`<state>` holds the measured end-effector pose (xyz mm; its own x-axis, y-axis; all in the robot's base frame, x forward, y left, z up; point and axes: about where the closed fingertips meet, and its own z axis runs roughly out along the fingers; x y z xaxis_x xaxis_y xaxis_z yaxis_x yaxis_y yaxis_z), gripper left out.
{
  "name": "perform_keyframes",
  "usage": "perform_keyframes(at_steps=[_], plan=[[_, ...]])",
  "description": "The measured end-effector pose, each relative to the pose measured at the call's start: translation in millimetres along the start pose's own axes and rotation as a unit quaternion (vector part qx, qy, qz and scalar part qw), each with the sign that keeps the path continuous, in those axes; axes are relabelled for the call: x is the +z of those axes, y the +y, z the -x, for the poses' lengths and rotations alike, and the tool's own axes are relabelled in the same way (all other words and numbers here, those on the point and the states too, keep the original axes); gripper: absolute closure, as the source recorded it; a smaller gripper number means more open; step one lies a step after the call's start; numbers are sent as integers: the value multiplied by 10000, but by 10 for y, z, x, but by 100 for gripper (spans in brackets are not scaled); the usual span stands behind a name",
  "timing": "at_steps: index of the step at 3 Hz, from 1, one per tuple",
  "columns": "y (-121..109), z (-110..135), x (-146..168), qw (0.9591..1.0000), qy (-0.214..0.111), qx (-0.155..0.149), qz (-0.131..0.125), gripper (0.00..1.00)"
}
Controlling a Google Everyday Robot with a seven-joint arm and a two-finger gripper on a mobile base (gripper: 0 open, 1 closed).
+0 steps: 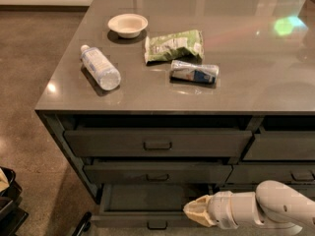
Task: Close bottom drawer
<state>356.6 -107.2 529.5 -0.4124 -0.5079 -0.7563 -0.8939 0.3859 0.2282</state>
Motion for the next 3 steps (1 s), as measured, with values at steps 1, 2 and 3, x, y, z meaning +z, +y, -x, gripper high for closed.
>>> perform_keyframes(at_steps=[1,2,3], plan=[[-514,-576,209,9967,-244,749,-201,100],[-800,-1201,511,9872,-446,1513,-248,100],[-923,-1759,773,9753,-618,2111,-216,100]])
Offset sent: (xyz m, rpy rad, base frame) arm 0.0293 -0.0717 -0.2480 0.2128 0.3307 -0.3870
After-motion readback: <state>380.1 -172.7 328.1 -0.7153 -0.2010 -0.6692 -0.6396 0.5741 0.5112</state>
